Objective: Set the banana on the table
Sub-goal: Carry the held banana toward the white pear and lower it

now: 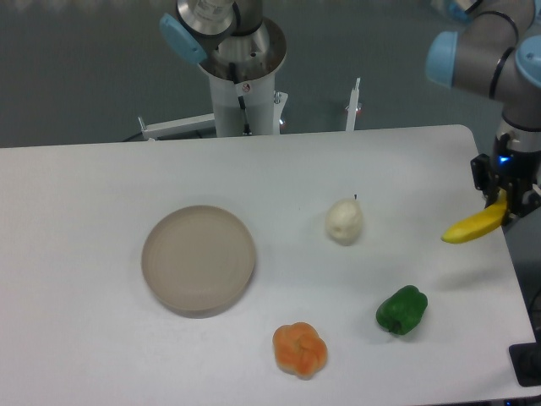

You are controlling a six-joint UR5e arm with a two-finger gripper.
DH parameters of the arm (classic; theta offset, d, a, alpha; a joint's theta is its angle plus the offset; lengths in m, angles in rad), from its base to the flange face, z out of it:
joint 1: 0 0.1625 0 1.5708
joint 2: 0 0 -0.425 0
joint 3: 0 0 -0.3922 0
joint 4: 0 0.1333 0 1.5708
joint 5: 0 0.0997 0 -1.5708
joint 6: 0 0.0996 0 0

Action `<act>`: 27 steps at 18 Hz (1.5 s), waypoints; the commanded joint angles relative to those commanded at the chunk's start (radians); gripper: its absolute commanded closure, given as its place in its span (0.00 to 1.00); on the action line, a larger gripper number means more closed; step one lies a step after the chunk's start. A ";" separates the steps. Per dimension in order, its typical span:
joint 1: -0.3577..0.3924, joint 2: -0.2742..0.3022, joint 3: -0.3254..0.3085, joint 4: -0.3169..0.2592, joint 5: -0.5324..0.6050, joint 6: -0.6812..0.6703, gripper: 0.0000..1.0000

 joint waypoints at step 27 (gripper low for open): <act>-0.129 -0.092 -0.118 0.072 0.055 -0.426 0.67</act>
